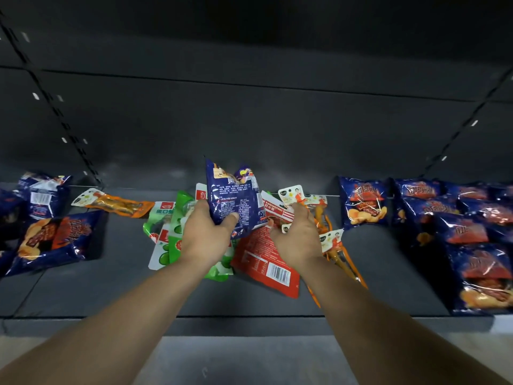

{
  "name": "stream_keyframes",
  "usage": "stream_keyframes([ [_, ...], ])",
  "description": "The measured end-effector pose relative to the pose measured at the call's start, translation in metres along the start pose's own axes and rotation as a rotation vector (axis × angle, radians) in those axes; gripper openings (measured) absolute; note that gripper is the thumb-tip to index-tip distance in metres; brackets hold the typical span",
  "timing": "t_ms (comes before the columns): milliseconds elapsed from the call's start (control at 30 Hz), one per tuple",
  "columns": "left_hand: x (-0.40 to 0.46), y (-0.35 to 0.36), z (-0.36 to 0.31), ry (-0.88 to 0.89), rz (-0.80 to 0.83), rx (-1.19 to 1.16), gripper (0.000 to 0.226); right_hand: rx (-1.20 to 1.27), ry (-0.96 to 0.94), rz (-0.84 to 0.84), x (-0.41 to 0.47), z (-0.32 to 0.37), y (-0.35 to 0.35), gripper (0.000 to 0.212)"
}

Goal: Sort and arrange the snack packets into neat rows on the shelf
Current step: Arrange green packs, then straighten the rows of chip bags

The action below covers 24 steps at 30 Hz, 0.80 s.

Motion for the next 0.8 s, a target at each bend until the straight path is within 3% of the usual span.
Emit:
stream_keyframes([
  [233, -0.004, 0.019, 0.000, -0.036, 0.036, -0.043, 0.021, 0.127, 0.056, -0.028, 0.005, -0.012, -0.003, 0.043],
  [467, -0.002, 0.024, 0.003, -0.053, 0.080, -0.113, 0.020, 0.199, 0.140, -0.027, 0.010, -0.025, -0.002, 0.048],
  [633, 0.002, 0.027, 0.004, -0.144, 0.233, -0.257, 0.026, 0.494, 0.270, 0.045, 0.008, -0.033, 0.007, 0.066],
  [800, -0.006, 0.038, 0.004, -0.083, 0.295, -0.232, 0.020, 0.959, 0.424, 0.139, 0.005, -0.032, 0.015, 0.044],
])
Point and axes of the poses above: each hand's wrist, its own x-axis towards the middle knuckle, its own y-axis out of the palm, z = x × y, the point moved 5 cm from there along x, towards the middle knuckle, and after that the axes turned 4 degrees about -y, right-handed, at the moved point
